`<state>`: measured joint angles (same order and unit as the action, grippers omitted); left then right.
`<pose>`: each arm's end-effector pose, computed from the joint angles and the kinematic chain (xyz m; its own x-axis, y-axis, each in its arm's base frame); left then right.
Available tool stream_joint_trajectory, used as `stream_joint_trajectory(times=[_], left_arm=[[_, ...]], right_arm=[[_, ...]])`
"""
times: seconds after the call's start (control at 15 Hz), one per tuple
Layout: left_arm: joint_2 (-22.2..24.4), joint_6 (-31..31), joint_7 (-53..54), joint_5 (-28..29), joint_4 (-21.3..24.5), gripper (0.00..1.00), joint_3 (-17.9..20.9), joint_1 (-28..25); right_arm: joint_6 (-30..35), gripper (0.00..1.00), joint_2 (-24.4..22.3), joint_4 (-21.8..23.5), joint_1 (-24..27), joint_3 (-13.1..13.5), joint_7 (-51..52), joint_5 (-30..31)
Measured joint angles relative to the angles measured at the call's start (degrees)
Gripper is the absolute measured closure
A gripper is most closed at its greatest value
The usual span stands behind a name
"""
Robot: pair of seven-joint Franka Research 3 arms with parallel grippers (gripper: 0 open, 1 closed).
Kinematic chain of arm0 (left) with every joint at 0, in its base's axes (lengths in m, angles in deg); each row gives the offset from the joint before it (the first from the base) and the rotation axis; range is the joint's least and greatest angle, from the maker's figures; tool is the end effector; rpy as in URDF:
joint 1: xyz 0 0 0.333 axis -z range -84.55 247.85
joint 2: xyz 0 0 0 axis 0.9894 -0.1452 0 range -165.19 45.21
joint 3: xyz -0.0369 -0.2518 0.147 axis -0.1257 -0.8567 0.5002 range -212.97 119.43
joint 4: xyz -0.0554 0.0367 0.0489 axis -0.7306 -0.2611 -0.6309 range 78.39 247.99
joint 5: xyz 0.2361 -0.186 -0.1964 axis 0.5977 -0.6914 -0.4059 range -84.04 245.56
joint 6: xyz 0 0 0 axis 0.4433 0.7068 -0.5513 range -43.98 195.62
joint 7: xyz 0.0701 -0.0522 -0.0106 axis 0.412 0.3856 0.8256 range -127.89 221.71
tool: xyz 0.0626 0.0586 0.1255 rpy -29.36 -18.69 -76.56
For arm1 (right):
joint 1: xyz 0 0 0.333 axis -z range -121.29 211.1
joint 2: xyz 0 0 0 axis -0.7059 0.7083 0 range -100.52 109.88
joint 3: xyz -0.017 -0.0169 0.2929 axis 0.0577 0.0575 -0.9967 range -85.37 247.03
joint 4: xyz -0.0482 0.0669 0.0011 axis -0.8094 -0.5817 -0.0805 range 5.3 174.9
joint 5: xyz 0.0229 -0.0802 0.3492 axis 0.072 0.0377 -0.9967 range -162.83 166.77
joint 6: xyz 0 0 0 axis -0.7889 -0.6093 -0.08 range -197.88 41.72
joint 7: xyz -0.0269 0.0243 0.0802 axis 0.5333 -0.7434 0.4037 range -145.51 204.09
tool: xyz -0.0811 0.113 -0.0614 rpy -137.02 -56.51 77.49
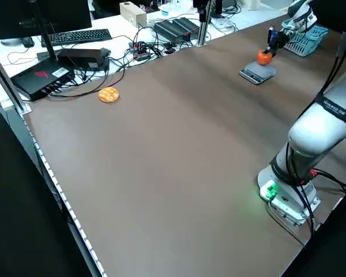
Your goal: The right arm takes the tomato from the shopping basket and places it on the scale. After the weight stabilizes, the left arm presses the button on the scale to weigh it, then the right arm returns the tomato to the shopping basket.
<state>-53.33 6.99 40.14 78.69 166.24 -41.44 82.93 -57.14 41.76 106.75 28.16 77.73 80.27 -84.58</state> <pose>0.4486 0.0278 0.5630 0.9625 0.1747 -0.2076 0.1833 -0.9828 0.0225 0.5360 0.2744 0.1482 0.9996 0.0245 0.0165 0.0259 -0.4606 -0.8872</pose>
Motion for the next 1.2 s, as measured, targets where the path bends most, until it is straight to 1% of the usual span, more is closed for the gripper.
stream_joint_trajectory(times=[0.13,0.27,0.4,0.67,0.73,0.87,1.0,1.07,1.2], left_arm=[[0.0,0.0,0.0,0.0,0.0,0.0,0.0,0.0],[0.0,0.0,0.0,0.0,0.0,0.01,0.0,0.0],[0.0,0.0,0.0,0.0,0.0,0.0,0.0,0.0],[0.0,0.0,0.0,0.0,0.0,0.0,0.0,0.0],[0.0,0.0,0.0,0.0,0.0,0.0,0.0,0.0],[0.0,0.0,0.0,0.0,0.0,0.0,0.0,0.0],[0.0,0.0,0.0,0.0,0.0,0.0,0.0,0.0],[0.0,0.0,0.0,0.0,0.0,0.0,0.0,0.0],[0.0,0.0,0.0,0.0,0.0,0.0,0.0,0.0]], right_arm=[[0.0,0.29,-1.1,-0.7,0.0,0.1,-0.4,0.3],[-0.1,0.29,-3.2,-1.1,0.0,0.5,-2.1,3.0],[-0.3,0.29,-6.3,-1.2,0.1,1.5,-5.8,9.0],[-0.3,0.29,-12.1,-1.3,0.2,5.7,-12.4,20.2],[-0.3,0.29,-13.3,-1.3,0.3,6.9,-13.3,23.3],[-0.3,0.29,-15.4,-2.0,0.3,9.4,-16.2,32.0],[0.2,0.29,-17.3,-4.0,0.5,11.5,-21.9,43.5],[1.2,0.29,-18.0,-5.3,0.6,12.5,-24.5,48.1],[3.7,0.29,-18.9,-7.7,0.6,15.2,-27.1,54.7]])
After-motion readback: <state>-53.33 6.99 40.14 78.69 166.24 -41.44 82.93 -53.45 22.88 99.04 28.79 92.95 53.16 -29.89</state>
